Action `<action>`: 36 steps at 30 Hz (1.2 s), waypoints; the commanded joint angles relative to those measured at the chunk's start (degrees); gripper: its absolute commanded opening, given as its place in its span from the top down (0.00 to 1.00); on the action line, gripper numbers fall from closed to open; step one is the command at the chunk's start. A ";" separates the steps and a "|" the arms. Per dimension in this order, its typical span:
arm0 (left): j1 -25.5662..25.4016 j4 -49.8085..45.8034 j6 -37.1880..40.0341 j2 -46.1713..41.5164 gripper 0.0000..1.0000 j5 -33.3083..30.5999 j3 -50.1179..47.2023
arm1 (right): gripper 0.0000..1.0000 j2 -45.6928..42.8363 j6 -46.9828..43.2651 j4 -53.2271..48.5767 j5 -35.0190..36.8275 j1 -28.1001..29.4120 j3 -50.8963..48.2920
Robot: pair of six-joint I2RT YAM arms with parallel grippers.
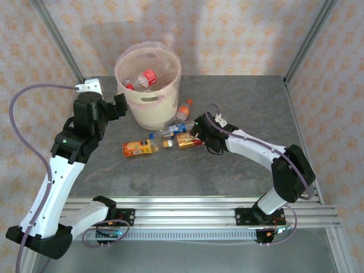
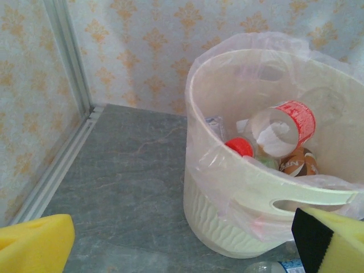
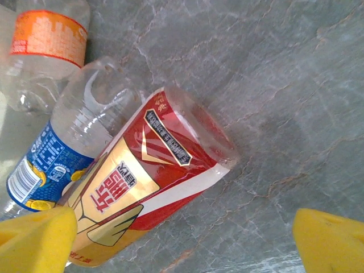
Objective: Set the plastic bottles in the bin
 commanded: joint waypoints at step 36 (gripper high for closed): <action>0.01 6.11 -0.86 0.68 0.00 11.77 -5.58 | 0.02 9.55 -3.98 1.28 -2.57 -4.54 1.02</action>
